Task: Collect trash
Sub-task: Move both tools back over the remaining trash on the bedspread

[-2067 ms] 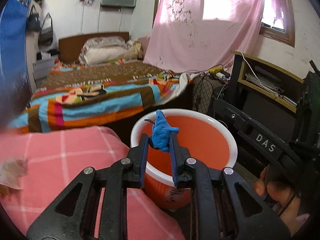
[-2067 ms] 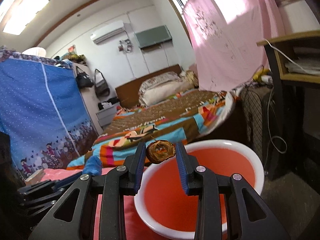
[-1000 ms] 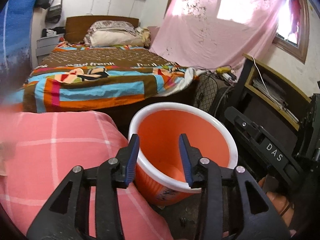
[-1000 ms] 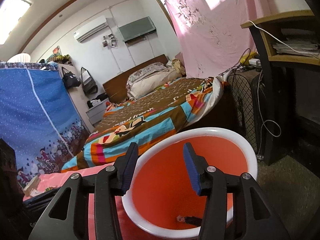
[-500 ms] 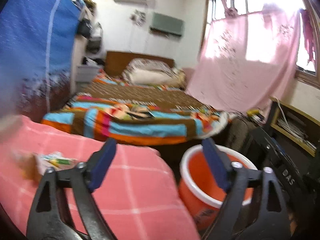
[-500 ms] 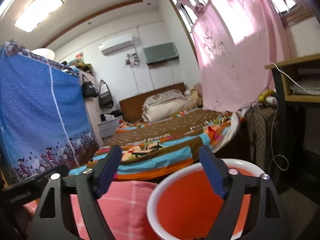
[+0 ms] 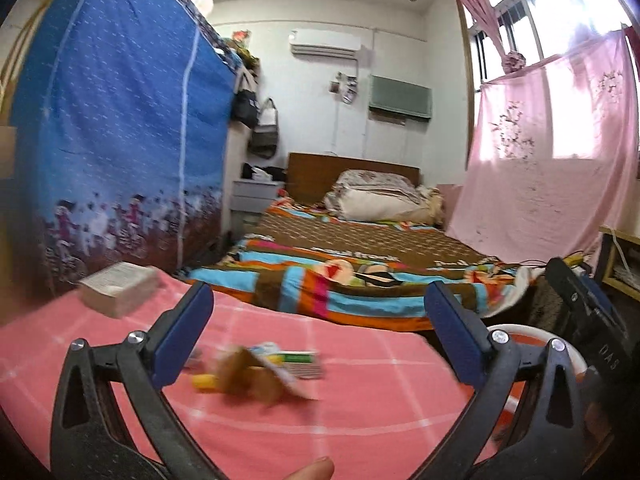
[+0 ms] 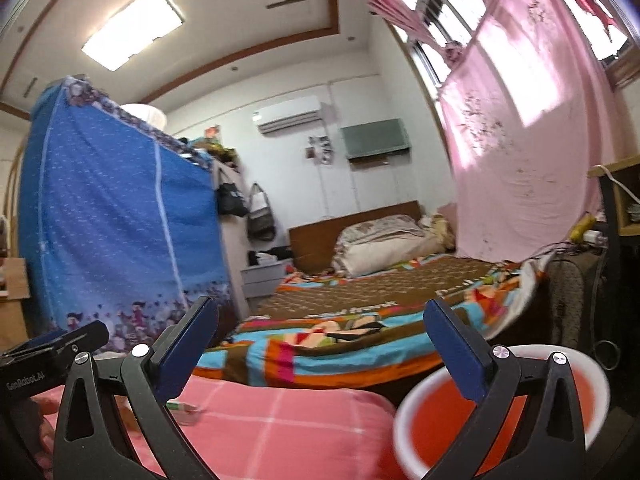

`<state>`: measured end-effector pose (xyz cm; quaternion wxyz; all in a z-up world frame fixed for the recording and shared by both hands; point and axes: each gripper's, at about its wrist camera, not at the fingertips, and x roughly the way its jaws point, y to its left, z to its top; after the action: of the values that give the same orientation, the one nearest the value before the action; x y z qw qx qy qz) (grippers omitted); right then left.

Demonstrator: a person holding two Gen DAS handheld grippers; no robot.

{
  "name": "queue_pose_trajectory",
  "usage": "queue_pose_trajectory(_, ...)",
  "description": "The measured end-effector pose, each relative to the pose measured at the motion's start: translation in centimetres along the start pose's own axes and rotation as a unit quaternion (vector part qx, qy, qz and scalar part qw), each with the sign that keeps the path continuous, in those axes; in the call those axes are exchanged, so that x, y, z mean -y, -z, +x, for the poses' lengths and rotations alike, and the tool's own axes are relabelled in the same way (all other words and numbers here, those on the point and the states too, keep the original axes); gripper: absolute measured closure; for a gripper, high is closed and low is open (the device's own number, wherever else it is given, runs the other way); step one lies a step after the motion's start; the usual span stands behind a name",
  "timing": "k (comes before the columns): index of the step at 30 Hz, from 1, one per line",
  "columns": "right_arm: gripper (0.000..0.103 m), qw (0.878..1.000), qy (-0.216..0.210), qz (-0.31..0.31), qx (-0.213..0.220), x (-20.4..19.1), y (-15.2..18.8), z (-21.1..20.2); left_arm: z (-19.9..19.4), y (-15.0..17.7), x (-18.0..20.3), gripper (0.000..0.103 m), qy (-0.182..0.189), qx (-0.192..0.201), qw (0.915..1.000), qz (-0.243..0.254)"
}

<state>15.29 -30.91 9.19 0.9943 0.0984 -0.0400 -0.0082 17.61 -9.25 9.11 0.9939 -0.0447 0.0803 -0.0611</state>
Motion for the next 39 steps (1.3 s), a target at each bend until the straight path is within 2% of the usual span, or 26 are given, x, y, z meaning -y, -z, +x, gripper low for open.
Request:
queue_pose_trajectory(5,0.0,0.999,-0.041,-0.007,0.007,-2.9,0.7,0.5,-1.2,0.2,-3.2,0.0,-0.029,0.01,0.9994,0.014)
queue_pose_trajectory(13,0.0,0.996,-0.078,-0.025,-0.019,-6.7,2.5,1.8,-2.5,0.7,-7.8,0.0,-0.067,0.02,0.9973,0.02)
queue_pose_trajectory(21,0.0,0.991,-0.097,-0.062,-0.064,-9.6,4.3,4.0,-1.5,1.6,-10.8,0.0,-0.087,-0.006,0.9957,0.029)
queue_pose_trajectory(25,0.0,0.987,-0.099,-0.073,-0.099,-10.1,4.9,5.8,0.4,1.8,-12.2,0.0,-0.094,-0.052,0.9942,0.011)
queue_pose_trajectory(30,0.0,0.98,-0.095,-0.071,-0.159,-10.4,5.7,8.7,2.6,2.3,-13.5,0.002,-0.09,-0.09,0.9916,-0.022)
queue_pose_trajectory(32,0.004,0.975,-0.098,-0.069,-0.189,-10.5,6.2,9.9,3.8,2.5,-13.6,0.004,-0.084,-0.11,0.99,-0.027)
queue_pose_trajectory(35,0.016,0.964,-0.106,-0.066,-0.233,-10.6,7.0,11.5,5.7,2.8,-13.6,0.011,-0.07,-0.149,0.9858,-0.031)
queue_pose_trajectory(39,0.03,0.945,-0.127,-0.061,-0.296,-10.9,8.4,13.6,8.3,3.7,-13.6,0.019,-0.053,-0.218,0.9736,-0.042)
